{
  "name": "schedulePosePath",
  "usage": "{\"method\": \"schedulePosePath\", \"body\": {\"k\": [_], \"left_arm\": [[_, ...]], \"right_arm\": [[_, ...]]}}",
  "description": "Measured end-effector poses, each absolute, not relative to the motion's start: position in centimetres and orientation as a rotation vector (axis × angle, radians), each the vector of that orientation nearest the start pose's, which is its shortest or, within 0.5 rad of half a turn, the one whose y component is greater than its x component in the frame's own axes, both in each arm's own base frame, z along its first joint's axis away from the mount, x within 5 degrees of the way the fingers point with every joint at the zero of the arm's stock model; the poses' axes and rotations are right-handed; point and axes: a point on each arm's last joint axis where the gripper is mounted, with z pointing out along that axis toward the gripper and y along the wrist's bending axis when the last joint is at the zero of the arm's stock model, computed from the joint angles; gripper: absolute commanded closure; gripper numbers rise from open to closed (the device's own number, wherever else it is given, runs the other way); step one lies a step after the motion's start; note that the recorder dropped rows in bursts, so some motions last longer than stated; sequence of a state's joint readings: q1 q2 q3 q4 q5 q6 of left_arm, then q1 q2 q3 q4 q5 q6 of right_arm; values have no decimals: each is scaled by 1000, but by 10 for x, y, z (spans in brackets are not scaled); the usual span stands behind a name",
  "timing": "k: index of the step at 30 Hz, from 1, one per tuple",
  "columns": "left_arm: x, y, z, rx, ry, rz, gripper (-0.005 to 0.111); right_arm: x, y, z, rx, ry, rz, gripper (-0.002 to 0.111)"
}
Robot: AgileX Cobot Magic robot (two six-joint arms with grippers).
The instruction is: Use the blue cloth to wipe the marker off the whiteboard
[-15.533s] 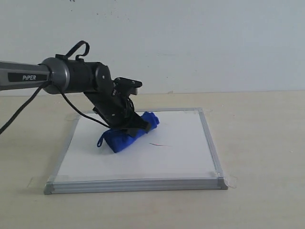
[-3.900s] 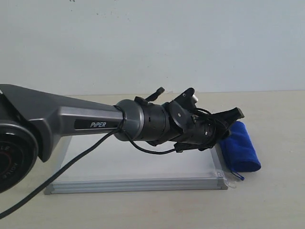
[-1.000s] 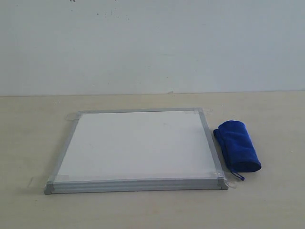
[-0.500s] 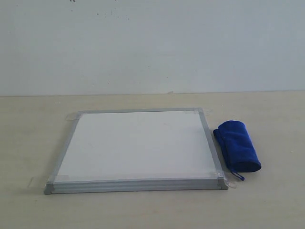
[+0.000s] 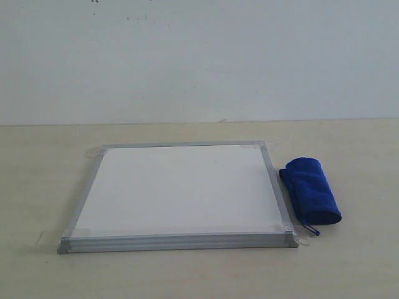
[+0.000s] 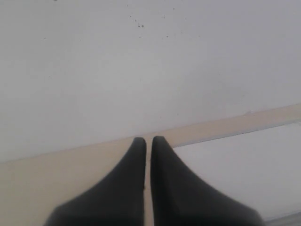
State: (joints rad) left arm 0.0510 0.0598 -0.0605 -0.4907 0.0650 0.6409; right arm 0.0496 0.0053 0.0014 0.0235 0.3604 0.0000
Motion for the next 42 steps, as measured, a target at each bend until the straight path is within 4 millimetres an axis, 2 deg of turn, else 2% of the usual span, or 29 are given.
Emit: {"method": "schedulePosePath", "body": {"k": [6,12,22,42], "left_arm": [[61,2,210,47,1553,116,103],[60,5,209,14,1555,166,103],[55,3,192,15,1736,148,103],[55,1,187,18,1787,104,103]], "right_arm": [[53,3,180,-31,1851,58,107],[53,3,180,-31,1851,58,107],[53,3,180,-31,1851,58,107],[53,3,180,-31,1851,58,107]]}}
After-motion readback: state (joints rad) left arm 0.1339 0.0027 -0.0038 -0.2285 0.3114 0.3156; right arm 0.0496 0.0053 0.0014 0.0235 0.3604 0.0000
